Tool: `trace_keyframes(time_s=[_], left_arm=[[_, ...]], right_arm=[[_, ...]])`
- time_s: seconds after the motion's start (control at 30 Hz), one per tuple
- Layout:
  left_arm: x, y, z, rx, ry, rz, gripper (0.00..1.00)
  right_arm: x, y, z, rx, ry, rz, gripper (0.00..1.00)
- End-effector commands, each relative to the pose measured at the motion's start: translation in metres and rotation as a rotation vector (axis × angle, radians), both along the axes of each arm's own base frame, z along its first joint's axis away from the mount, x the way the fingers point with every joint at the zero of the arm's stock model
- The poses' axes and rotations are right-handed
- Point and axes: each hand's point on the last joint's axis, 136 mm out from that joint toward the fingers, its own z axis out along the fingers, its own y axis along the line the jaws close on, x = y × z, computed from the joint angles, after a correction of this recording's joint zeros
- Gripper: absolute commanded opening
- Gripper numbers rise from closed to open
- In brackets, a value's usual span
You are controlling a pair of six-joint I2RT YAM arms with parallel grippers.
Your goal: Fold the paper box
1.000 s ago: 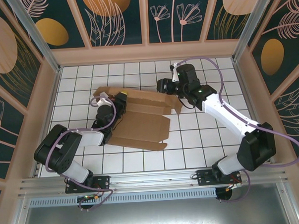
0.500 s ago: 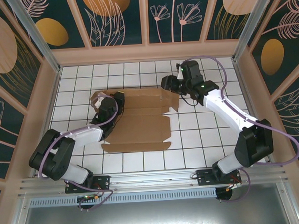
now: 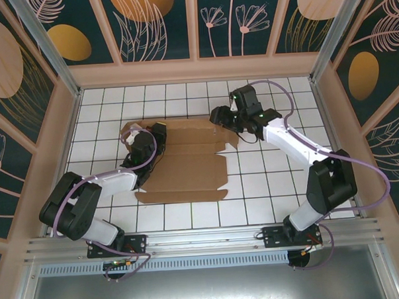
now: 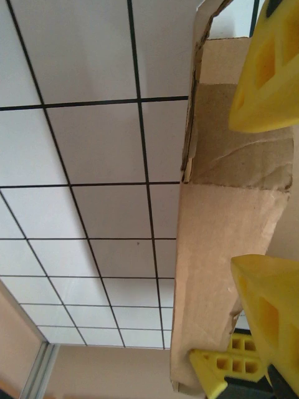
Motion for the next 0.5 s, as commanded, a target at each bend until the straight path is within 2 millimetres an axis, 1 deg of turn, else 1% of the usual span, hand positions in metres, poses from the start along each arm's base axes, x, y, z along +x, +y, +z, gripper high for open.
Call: trace_keyframes(time_s=[0.0,0.07,0.17,0.27,0.3,0.37,0.47], left_arm=[[-0.009,0.003,-0.032,0.087,0.093,-0.013,0.05],[-0.010,0.001,-0.033,0.082,0.096,-0.020,0.05],[-0.010,0.001,-0.033,0.081,0.094,-0.024,0.05],[-0.011,0.001,-0.034,0.081,0.096,-0.027,0.03],[-0.011,0.001,-0.033,0.080,0.096,-0.027,0.03],[-0.012,0.000,-0.033,0.081,0.095,-0.031,0.02],[-0.013,0.001,-0.034,0.082,0.094,-0.031,0.01]], right_arm=[[0.000,0.008,-0.010,0.016,0.016,-0.009,0.56],[0.001,0.013,-0.013,0.046,0.023,-0.003,0.56],[0.001,0.028,-0.014,0.124,0.027,0.026,0.56],[-0.001,0.047,-0.005,0.233,0.007,0.080,0.56],[-0.001,0.051,-0.003,0.262,0.002,0.088,0.55],[-0.001,0.054,0.000,0.298,-0.015,0.099,0.53],[-0.001,0.052,-0.005,0.315,-0.019,0.085,0.47]])
